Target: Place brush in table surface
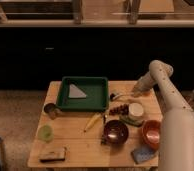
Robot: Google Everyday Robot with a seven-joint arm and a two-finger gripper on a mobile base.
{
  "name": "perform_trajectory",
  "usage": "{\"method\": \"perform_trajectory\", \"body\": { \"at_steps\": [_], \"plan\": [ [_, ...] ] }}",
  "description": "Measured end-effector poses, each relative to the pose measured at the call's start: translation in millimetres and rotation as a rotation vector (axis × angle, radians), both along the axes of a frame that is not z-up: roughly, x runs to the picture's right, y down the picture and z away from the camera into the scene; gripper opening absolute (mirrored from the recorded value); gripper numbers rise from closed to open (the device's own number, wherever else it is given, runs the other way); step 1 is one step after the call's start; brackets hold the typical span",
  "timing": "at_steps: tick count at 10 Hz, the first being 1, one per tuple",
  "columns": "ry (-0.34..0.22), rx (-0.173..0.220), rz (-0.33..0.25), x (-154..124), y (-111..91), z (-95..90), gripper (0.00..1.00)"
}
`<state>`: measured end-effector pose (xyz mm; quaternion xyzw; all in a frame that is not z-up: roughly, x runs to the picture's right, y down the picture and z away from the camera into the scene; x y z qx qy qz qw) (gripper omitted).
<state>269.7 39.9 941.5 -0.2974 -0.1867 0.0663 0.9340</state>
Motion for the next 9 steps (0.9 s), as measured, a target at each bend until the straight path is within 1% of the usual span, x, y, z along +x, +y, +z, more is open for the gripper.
{"method": "perform_trajectory", "body": {
  "at_steps": [1,3,5,6,7,8,9],
  "plan": [
    [-0.003,-0.003,-0.003,-0.4,0.5,0.3,0.14],
    [-0.015,-0.007,-0.007,-1.6,1.4,0.1,0.36],
    [-0.036,-0.002,0.003,-1.9,0.5,-2.6,0.54],
    [-0.050,0.003,0.009,-3.0,0.0,-4.5,0.66],
    [-0.058,0.006,0.012,-3.8,0.0,-6.1,0.74],
    [-0.064,0.016,0.018,-4.1,-1.6,-7.7,0.79],
    [-0.069,0.024,0.024,-3.9,-2.4,-8.7,0.80]
  ]
}}
